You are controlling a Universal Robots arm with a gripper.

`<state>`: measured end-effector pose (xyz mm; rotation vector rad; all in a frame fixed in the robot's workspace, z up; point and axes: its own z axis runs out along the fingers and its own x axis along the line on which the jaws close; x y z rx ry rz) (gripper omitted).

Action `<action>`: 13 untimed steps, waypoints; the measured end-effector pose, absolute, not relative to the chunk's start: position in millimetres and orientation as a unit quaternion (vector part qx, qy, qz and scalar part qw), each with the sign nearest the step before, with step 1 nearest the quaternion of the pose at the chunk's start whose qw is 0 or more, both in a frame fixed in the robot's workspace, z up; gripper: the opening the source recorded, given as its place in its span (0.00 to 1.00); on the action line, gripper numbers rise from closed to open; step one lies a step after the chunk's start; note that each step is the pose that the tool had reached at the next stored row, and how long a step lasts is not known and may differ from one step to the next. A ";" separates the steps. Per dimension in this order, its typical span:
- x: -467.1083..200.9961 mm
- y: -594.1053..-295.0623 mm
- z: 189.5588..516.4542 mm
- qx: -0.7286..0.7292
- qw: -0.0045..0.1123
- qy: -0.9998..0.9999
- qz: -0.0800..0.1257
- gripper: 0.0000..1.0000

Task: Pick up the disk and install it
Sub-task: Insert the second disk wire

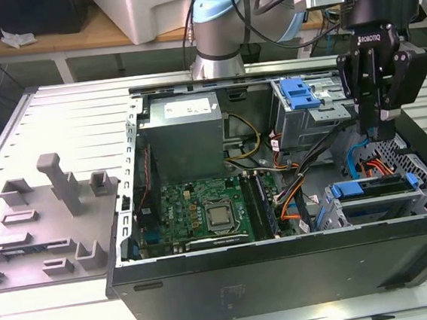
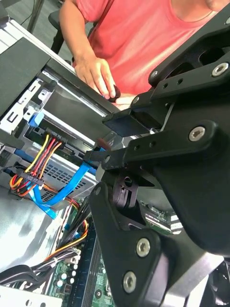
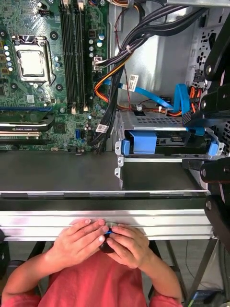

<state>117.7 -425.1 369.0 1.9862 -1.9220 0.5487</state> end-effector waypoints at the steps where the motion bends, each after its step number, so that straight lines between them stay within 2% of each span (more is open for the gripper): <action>1: 117.7 -425.1 367.7 0.696 0.161 -0.673 0.192 0.40; 13: 117.6 -420.3 366.6 0.695 0.163 -0.673 0.194 0.40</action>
